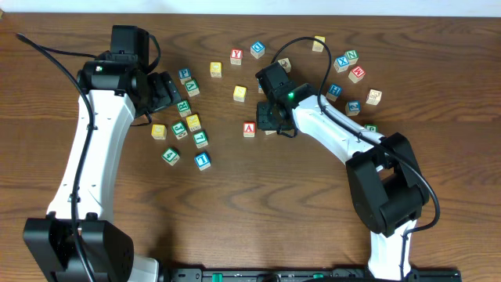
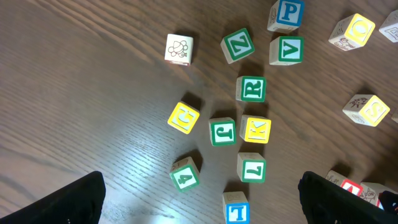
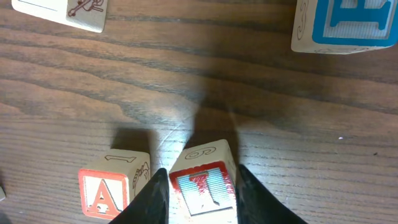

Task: Spell out AI2
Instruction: 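Move the I block beside the A block and open the right gripper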

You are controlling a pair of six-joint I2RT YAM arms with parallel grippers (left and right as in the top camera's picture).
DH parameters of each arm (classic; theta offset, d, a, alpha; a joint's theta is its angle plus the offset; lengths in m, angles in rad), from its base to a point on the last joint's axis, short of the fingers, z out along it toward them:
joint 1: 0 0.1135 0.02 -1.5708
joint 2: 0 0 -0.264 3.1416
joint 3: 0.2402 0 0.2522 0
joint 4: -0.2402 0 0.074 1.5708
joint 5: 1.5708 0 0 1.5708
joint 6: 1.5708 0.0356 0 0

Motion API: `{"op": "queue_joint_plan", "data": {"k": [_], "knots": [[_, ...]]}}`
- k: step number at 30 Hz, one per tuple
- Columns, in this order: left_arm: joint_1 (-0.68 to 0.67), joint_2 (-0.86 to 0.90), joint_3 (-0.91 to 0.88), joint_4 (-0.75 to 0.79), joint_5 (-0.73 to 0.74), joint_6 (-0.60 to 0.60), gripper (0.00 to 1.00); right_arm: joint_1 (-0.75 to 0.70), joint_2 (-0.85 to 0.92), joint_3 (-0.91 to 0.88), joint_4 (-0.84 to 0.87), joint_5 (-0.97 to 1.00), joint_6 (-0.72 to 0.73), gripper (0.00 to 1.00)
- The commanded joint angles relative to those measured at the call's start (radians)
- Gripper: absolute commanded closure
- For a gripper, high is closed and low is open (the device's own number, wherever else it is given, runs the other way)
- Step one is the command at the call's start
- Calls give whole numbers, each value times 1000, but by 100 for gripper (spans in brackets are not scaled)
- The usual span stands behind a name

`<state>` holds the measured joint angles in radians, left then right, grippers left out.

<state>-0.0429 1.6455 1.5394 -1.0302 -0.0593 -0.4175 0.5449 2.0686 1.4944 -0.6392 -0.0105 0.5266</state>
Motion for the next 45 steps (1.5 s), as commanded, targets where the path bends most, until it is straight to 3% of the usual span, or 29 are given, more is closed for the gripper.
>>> {"op": "queue_joint_plan", "data": {"k": [1, 16, 27, 32, 39, 45], "knots": [[0, 2, 9, -5, -20, 6, 2, 12, -2, -6, 0, 6, -6, 73], [0, 2, 9, -5, -20, 6, 2, 19, -2, -6, -54, 66, 91, 75], [0, 2, 9, -5, -20, 6, 2, 20, -2, -6, -70, 57, 85, 73], [0, 2, 9, -5, -20, 6, 2, 20, -2, -6, -64, 65, 91, 78], [0, 2, 9, -5, -20, 6, 2, 18, -2, -6, -56, 84, 212, 78], [0, 2, 9, -5, -20, 6, 2, 19, -2, -6, -44, 83, 222, 78]]}}
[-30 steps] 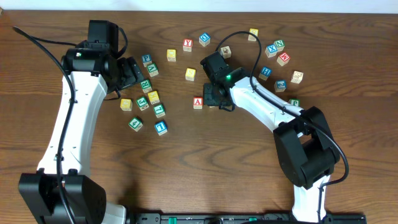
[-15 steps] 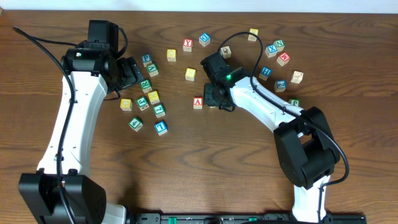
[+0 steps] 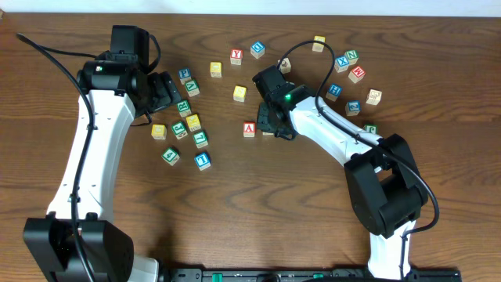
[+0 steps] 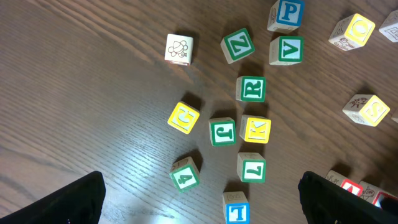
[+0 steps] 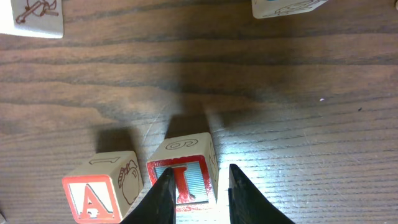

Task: Spell out AI2
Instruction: 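Move the I block beside the A block and open the right gripper, then lift the right gripper and move it left over the blocks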

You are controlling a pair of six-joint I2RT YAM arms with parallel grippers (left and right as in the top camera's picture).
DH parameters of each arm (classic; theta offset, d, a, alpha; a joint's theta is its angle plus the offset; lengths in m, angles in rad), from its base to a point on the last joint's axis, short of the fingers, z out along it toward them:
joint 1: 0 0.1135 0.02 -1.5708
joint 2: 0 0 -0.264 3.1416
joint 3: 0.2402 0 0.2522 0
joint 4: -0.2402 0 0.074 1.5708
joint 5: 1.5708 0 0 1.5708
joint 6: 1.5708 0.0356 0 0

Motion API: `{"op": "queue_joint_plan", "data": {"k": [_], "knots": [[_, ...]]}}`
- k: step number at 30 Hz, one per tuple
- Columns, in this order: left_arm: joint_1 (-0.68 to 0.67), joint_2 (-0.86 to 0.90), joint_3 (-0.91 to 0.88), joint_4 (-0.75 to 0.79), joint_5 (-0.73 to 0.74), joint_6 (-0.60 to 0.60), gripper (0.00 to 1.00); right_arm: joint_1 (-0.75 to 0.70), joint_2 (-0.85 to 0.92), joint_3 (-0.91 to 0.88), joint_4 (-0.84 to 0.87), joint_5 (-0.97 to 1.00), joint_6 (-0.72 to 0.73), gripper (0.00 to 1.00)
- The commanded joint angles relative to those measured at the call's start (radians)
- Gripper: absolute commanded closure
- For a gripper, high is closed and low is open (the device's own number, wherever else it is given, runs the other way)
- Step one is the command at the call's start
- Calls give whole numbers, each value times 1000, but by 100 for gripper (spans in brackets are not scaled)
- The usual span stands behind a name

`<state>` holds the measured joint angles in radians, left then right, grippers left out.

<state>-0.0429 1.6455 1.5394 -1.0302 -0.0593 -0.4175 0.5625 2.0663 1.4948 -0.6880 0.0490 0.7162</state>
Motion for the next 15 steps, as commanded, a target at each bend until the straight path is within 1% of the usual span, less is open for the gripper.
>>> {"op": "queue_joint_plan", "data": {"k": [1, 12, 15], "knots": [[0, 2, 9, -5, -20, 6, 2, 1, 0, -6, 8, 24, 35, 78], [0, 2, 9, -5, -20, 6, 2, 1, 1, -6, 46, 33, 34, 78], [0, 2, 9, -5, -20, 6, 2, 1, 0, -6, 72, 32, -5, 77]]}}
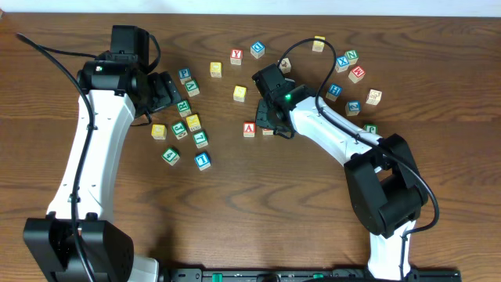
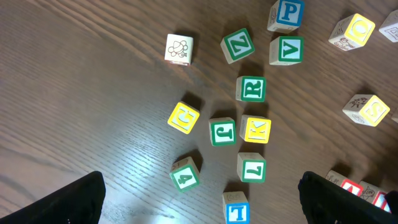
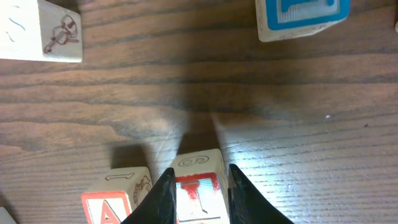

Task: Spell out AI2
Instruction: 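Lift the right gripper and move it left over the blocks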

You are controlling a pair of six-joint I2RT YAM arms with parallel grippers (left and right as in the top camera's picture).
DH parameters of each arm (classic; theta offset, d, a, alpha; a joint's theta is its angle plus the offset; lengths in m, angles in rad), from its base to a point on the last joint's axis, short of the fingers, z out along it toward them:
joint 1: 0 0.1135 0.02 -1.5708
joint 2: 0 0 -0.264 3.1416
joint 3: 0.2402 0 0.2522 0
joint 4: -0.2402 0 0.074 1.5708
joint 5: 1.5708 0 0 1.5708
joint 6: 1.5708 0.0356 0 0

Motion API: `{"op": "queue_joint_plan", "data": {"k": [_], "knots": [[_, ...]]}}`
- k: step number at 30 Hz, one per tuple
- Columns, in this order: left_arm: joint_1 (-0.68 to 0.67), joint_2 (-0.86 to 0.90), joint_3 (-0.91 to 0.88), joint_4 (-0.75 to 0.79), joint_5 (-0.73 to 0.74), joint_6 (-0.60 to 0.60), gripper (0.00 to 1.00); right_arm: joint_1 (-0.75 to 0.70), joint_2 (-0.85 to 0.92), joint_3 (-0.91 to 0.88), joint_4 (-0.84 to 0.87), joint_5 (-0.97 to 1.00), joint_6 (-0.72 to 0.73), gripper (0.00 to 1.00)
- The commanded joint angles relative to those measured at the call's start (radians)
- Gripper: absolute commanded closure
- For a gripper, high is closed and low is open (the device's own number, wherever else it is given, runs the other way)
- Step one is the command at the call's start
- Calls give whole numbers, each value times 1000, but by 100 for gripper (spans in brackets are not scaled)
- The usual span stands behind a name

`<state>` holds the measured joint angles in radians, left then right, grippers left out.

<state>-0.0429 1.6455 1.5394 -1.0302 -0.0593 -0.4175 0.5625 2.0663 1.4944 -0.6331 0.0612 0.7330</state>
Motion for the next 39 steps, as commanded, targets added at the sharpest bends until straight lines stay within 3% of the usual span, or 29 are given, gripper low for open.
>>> {"op": "queue_joint_plan", "data": {"k": [1, 8, 14, 26, 39], "knots": [[0, 2, 9, -5, -20, 6, 2, 1, 0, -3, 27, 8, -47, 76], [0, 2, 9, -5, -20, 6, 2, 3, 0, 113, -3, -91, -216, 72], [0, 2, 9, -5, -20, 6, 2, 32, 10, 125, -16, -203, -199, 99], [0, 2, 9, -5, -20, 6, 2, 119, 64, 123, -40, -235, -189, 99], [0, 2, 9, -5, -20, 6, 2, 126, 98, 119, -55, -137, -188, 99]]}}
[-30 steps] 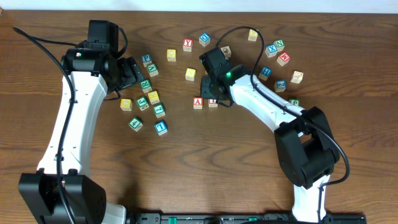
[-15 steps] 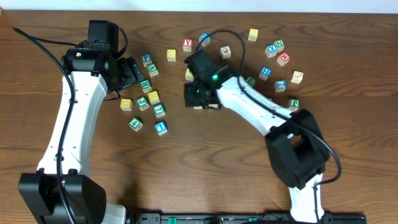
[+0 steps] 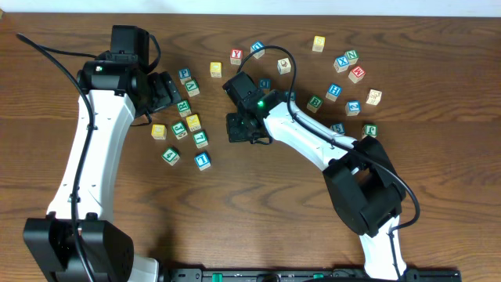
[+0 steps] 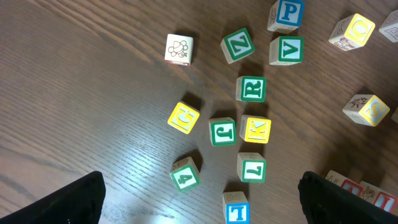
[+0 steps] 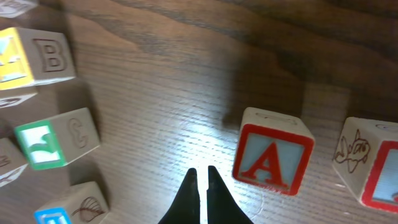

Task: Spell out AI2
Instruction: 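Lift the right gripper and move it left over the blocks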

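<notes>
The red A block (image 5: 272, 160) stands on the wood table with the red I block (image 5: 380, 174) close on its right. Both also show at the lower right edge of the left wrist view, the A block (image 4: 345, 185) and the I block (image 4: 380, 200). My right gripper (image 5: 200, 180) is shut on nothing, just left of the A. From overhead the right gripper (image 3: 239, 129) covers that spot. My left gripper (image 4: 200, 204) hangs open and high over the left cluster. I cannot pick out a block with a 2.
The left cluster holds green Z (image 4: 237, 45), V, R (image 4: 251, 89), J, L and 4 (image 4: 185, 174), yellow G and K, and blue T (image 4: 236, 211). A yellow B block (image 5: 31, 59) lies left of my right gripper. More blocks (image 3: 346, 66) are scattered at the back right.
My right gripper was shut on the I block beside the A. Now the I stands free to the right of the A, and the gripper is shut empty to the left of the A. The left arm is unmoved.
My right gripper held the I block on the table a little right of the A. At the following two moments it still gripped the I, nearer the A. Now the I rests next to the A, and the gripper is on the A's other side.
</notes>
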You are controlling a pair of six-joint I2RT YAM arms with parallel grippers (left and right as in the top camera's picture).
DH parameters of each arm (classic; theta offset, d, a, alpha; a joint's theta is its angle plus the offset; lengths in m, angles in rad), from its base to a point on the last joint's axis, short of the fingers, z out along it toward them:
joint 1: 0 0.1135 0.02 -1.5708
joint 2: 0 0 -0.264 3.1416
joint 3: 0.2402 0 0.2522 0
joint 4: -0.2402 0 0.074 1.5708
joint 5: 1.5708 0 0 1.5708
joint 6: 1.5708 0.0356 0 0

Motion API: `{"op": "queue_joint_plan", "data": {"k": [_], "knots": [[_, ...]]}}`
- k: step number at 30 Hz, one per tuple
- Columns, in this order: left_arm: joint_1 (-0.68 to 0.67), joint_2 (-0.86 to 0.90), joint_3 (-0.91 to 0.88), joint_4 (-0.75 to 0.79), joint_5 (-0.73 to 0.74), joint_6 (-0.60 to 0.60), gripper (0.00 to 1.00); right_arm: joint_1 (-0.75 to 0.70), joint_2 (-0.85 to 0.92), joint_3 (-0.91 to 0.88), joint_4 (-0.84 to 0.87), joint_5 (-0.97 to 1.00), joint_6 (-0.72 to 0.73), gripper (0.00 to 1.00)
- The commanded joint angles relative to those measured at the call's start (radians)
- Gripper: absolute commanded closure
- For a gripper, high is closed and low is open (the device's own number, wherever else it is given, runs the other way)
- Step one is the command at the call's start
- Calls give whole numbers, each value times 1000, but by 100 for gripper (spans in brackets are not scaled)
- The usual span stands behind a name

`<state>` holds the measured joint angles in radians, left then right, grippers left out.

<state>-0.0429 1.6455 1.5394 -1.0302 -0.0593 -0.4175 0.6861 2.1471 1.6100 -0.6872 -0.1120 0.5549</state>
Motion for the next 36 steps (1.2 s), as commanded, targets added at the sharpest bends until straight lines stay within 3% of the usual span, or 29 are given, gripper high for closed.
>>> {"op": "queue_joint_plan", "data": {"k": [1, 36], "knots": [[0, 2, 9, -5, -20, 6, 2, 2, 18, 3, -1, 50, -10, 99], [0, 2, 9, -5, -20, 6, 2, -18, 24, 3, 20, 152, 35, 99]]}}
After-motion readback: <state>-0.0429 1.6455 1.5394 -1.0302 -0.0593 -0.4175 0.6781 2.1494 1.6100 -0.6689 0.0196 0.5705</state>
